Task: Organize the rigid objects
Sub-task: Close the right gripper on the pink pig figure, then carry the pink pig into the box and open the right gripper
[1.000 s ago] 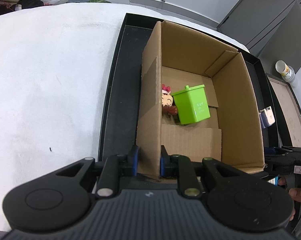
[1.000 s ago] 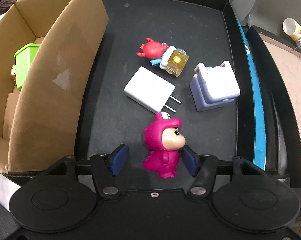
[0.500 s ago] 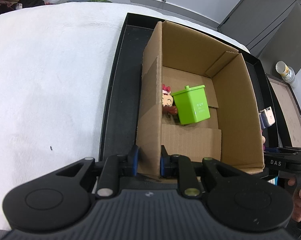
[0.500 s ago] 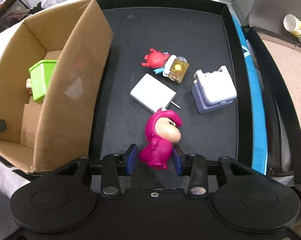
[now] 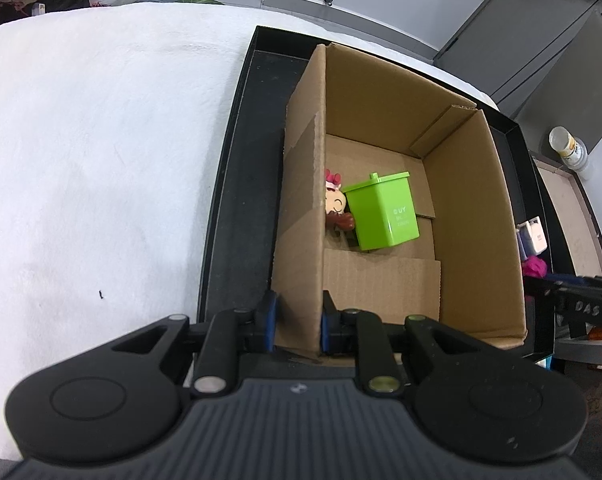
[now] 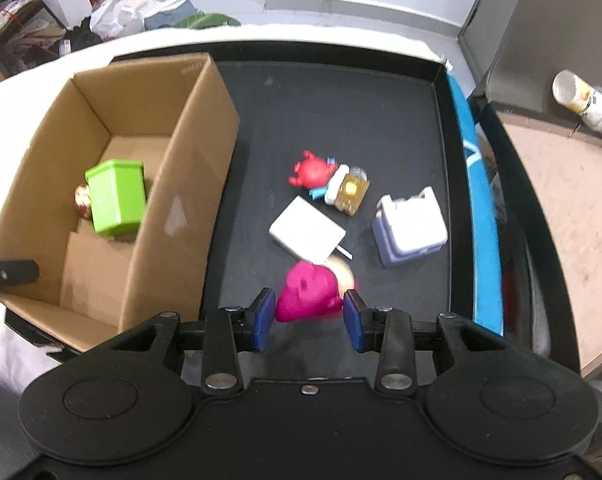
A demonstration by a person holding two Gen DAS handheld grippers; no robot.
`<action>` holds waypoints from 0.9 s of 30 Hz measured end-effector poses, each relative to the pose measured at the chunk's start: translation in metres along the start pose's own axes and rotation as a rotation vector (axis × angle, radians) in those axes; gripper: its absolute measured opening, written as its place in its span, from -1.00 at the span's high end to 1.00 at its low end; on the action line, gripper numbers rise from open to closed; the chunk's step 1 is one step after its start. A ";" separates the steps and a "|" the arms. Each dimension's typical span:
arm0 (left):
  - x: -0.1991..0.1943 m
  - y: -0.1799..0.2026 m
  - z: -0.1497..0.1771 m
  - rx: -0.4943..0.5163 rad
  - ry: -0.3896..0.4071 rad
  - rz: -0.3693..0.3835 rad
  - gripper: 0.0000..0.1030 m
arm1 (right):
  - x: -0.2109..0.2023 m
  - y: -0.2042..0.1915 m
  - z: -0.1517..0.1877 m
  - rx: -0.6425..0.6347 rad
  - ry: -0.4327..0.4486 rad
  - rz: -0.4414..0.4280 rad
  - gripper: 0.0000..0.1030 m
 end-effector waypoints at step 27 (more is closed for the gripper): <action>-0.001 0.004 0.001 0.007 0.006 -0.011 0.63 | -0.061 -0.048 -0.051 -0.135 0.137 0.040 0.30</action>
Point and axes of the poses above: each gripper's, at about its wrist camera, not at the fingertips, and x roughly the way its jaws point, y to its right, z to its underside, the point moved 10 cm from there along x, roughly the way its jaws point, and after that the axes turned 14 degrees about -y, right-handed, at the moved point
